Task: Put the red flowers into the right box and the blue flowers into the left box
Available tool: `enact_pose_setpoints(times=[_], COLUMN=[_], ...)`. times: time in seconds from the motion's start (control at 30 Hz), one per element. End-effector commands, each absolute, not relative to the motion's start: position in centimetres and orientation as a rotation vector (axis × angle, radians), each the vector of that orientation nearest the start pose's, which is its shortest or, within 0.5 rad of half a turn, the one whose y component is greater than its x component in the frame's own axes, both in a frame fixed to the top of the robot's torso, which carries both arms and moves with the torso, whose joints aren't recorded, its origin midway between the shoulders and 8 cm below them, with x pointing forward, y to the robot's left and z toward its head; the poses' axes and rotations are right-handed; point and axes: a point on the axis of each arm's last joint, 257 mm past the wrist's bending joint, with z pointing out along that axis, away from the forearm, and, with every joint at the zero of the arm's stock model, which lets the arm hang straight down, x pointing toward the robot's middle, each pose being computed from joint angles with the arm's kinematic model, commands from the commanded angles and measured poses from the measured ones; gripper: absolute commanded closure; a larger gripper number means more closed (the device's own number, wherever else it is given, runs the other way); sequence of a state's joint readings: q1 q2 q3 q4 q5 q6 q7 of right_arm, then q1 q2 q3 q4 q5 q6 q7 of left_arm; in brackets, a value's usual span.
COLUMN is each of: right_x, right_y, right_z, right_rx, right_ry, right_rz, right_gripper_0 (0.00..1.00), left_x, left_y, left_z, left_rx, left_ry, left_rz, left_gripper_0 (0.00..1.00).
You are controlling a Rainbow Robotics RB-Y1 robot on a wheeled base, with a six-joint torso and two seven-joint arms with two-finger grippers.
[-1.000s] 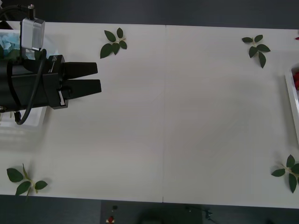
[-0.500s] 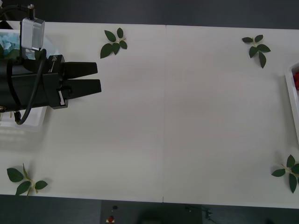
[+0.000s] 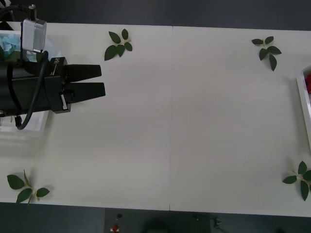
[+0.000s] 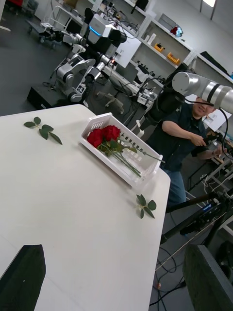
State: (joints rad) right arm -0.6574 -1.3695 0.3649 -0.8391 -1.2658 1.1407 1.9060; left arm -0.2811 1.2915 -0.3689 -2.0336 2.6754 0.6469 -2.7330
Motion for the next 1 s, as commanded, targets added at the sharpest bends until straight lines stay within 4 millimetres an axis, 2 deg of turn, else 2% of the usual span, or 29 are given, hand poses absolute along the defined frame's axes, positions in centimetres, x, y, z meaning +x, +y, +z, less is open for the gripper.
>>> enact_pose_setpoints(times=[0.03, 0.1, 0.2, 0.23, 0.3, 0.33, 0.43, 0.53, 0.6, 0.67, 0.7, 0.73, 0.83, 0.87, 0.93, 1.0], right_x=[47.0, 47.3, 47.8, 48.0, 48.4, 48.9, 49.5, 49.6, 49.5, 49.1, 48.8, 48.2, 45.9, 45.4, 43.5, 42.4], right_y=[-66.0, -65.1, -62.5, -60.5, -58.1, -55.2, -49.5, -42.3, -39.0, -34.2, -33.3, -31.1, -26.3, -25.4, -22.3, -20.5], right_z=[-12.8, -13.0, -13.2, -12.9, -12.5, -12.3, -11.5, -10.8, -10.4, -9.6, -9.4, -9.0, -7.9, -7.7, -6.8, -6.2], right_rx=[0.135, 0.13, 0.13, 0.11, 0.076, 0.042, -0.047, -0.186, -0.289, -0.452, -0.491, -0.568, -0.694, -0.713, -0.78, -0.825], right_ry=[2.59, 2.587, 2.587, 2.589, 2.585, 2.566, 2.521, 2.451, 2.404, 2.318, 2.298, 2.254, 2.165, 2.146, 2.073, 2.025], right_rz=[-0.302, -0.262, -0.121, -0.035, 0.056, 0.177, 0.381, 0.593, 0.656, 0.727, 0.736, 0.762, 0.835, 0.85, 0.894, 0.906], right_gripper_0=[0.0, 0.0, 0.0, 0.0, 0.0, 0.0, 0.0, 0.0, 0.0, 0.0, 0.0, 0.0, 0.0, 0.0, 0.0, 0.0], left_x=[37.3, 37.3, 37.3, 37.3, 37.3, 37.3, 37.3, 37.3, 37.3, 37.3, 37.3, 37.3, 37.3, 37.3, 37.3, 37.3], left_y=[10.9, 10.9, 10.9, 10.9, 10.9, 10.9, 10.9, 10.9, 10.9, 10.9, 10.9, 10.9, 10.9, 10.9, 10.9, 10.9], left_z=[-1.2, -1.2, -1.2, -1.2, -1.2, -1.2, -1.2, -1.2, -1.2, -1.2, -1.2, -1.2, -1.2, -1.2, -1.2, -1.2], left_rx=[0.895, 0.895, 0.895, 0.895, 0.895, 0.895, 0.895, 0.895, 0.895, 0.895, 0.895, 0.895, 0.895, 0.895, 0.895, 0.895], left_ry=[1.579, 1.579, 1.579, 1.579, 1.579, 1.579, 1.579, 1.579, 1.579, 1.579, 1.579, 1.579, 1.579, 1.579, 1.579, 1.579], left_rz=[-1.102, -1.102, -1.102, -1.102, -1.102, -1.102, -1.102, -1.102, -1.102, -1.102, -1.102, -1.102, -1.102, -1.102, -1.102, -1.102], left_gripper_0=[0.19, 0.19, 0.18, 0.18, 0.18, 0.18, 0.18, 0.18, 0.18, 0.18, 0.18, 0.18, 0.18, 0.18, 0.18, 0.18])
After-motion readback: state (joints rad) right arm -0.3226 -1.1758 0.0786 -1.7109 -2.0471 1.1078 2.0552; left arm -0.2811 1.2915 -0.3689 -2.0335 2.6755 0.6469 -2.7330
